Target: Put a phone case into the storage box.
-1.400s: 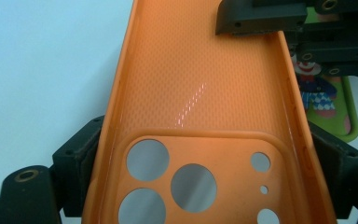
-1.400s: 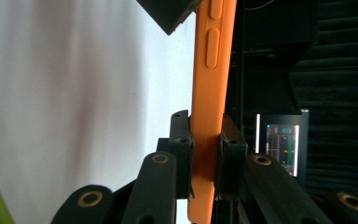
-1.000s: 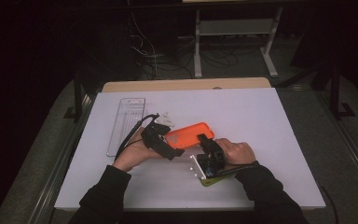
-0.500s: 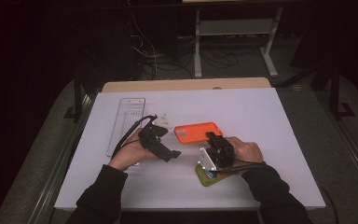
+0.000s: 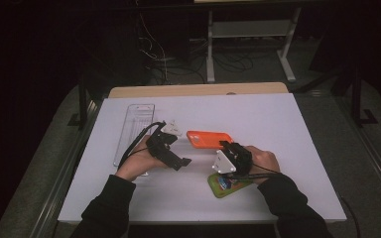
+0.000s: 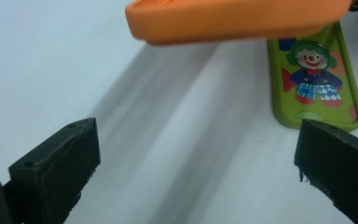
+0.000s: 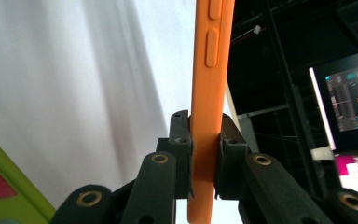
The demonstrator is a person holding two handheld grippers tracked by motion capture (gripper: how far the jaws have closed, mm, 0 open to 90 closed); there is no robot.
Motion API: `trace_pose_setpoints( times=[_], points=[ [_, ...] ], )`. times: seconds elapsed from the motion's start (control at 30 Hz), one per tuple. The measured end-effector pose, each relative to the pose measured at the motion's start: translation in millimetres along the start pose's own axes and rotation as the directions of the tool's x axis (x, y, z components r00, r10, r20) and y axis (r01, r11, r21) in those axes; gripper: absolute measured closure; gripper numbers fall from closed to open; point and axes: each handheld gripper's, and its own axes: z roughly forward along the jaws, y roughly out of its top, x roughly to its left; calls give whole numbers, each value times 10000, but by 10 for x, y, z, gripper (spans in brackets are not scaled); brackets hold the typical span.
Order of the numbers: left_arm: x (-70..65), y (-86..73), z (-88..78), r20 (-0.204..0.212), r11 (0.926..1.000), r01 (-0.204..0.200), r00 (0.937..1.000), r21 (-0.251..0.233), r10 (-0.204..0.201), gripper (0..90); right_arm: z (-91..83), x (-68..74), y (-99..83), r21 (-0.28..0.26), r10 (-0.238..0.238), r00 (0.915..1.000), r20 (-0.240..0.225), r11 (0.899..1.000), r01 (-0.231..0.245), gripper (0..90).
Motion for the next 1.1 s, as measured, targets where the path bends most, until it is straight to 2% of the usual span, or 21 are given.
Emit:
trace_pose_setpoints(
  times=[0.07, 0.1, 0.13, 0.17, 0.23, 0.27, 0.3, 0.43, 0.53, 0.57, 0.63, 0.67, 0.7, 0.73, 0.77, 0.83, 0.87, 0.9, 0.93, 1.03, 1.1],
  points=[
    [7, 0, 5, 15, 9999, -132, 9999, -42, 132, 0, -5, -21, -1, 6, 435, 9990, -141, 9991, -435, 780],
    [5, 1, 6, 12, 9999, -111, 9999, -53, 111, 0, -2, -39, -2, -90, 810, 9964, -241, 9967, -812, 780],
    [11, 10, 4, 11, 9998, -205, 9998, -54, 205, 0, -8, -54, -3, -58, 899, 9956, -255, 9959, -901, 780],
    [17, 12, 5, -7, 9996, -278, 9996, -53, 278, 0, -11, -64, -2, -128, 1273, 9914, -289, 9917, -1277, 780],
    [7, 13, 13, 25, 9999, -148, 9999, -58, 148, 0, -23, -102, -12, -60, 1414, 9881, -606, 9898, -1420, 780],
    [14, 15, 16, 43, 9997, -255, 9997, -38, 255, 0, -33, -109, -11, -70, 1752, 9815, -770, 9843, -1763, 780],
    [23, 18, 18, 18, 9993, -360, 9993, -23, 360, 0, -32, -97, -3, -124, 2426, 9668, -802, 9696, -2443, 780],
    [14, 13, 11, 20, 9998, -206, 9998, -9, 206, 0, -33, -151, -20, -92, 2913, 9505, -1079, 9558, -2940, 780],
    [27, 11, 3, -78, 9997, -229, 9997, -68, 228, 0, -24, -185, -29, -109, 3340, 9331, -1334, 9409, -3384, 780],
    [27, 10, 2, -73, 9998, -190, 9998, -84, 189, 0, -23, -197, -33, -108, 3572, 9223, -1478, 9319, -3626, 780],
    [22, 11, 1, -65, 9999, -132, 9999, -91, 132, 0, -32, -217, -37, -136, 3879, 9070, -1643, 9185, -3952, 780],
    [24, 13, 0, -72, 9998, -171, 9998, -108, 170, 0, -36, -216, -28, -156, 4163, 8922, -1753, 9049, -4253, 780],
    [23, 14, -2, -50, 9998, -152, 9999, -122, 152, 0, -40, -222, -26, -115, 4335, 8827, -1813, 8966, -4427, 780],
    [23, 13, -2, -54, 9998, -141, 9999, -143, 140, 0, -36, -232, -30, -103, 4616, 8653, -1951, 8813, -4725, 780],
    [23, 13, -3, -88, 9998, -116, 9999, -139, 115, 0, -28, -246, -38, -125, 4766, 8546, -2059, 8720, -4893, 780],
    [22, 15, -9, -80, 9999, -93, 9999, -111, 92, 0, -20, -261, -50, -12, 5170, 8242, -2311, 8470, -5317, 780],
    [21, 16, -7, -69, 9999, -64, 10000, -150, 63, 0, -17, -269, -59, 2, 5299, 8135, -2395, 8379, -5458, 780],
    [24, 20, -11, -28, 9999, -45, 10000, -103, 45, 0, -12, -276, -68, -35, 5345, 8077, -2488, 8335, -5526, 780],
    [24, 20, -8, -11, 9999, -42, 10000, -103, 42, 0, -11, -282, -72, 61, 5569, 7888, -2602, 8178, -5755, 780],
    [30, 22, -11, -7, 9999, -138, 9999, 56, 139, 0, 3, -304, -99, 179, 5851, 7594, -2844, 7952, -6060, 780],
    [30, 21, -5, -19, 10000, -72, 10000, -10, 72, 0, 13, -313, -116, 332, 6215, 7217, -3046, 7642, -6441, 781]
  ],
)
